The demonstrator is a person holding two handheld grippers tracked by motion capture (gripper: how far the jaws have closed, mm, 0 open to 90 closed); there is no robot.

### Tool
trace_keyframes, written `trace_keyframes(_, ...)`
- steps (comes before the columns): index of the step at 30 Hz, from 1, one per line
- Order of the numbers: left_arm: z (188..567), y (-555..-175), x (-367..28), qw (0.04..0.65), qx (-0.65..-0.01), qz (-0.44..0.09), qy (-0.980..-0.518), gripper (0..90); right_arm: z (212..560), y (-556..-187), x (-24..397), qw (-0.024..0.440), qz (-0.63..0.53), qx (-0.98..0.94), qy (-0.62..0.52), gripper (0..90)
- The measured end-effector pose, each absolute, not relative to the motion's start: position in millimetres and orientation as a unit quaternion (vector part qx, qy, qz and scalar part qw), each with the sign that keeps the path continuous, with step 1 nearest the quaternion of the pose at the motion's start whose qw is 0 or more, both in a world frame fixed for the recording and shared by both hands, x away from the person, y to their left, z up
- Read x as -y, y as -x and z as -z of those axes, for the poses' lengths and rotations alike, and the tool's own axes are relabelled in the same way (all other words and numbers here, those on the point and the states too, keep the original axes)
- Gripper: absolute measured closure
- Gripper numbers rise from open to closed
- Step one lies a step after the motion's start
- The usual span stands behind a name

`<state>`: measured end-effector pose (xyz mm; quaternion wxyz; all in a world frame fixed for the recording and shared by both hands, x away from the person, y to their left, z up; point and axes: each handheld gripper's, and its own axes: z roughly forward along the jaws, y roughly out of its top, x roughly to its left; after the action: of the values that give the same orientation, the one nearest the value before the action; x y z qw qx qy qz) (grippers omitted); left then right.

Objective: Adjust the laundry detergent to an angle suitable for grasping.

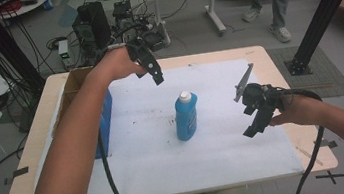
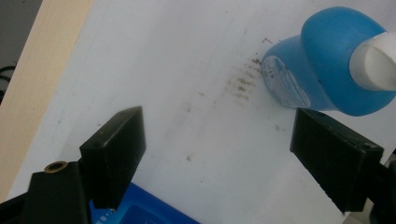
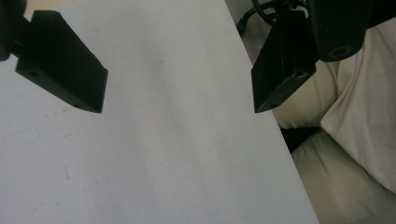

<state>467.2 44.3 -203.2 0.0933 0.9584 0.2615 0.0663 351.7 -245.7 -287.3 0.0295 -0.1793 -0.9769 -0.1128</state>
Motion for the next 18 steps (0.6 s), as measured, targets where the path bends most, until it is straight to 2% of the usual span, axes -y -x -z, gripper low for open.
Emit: trace_keyframes(18, 199.0, -463.5, -47.1, 0.096, -0.28, -0.071, -0.953, 18.8, 283.3, -347.2, 247.7, 0.022, 0.118, 0.977, 0.178, 18.5)
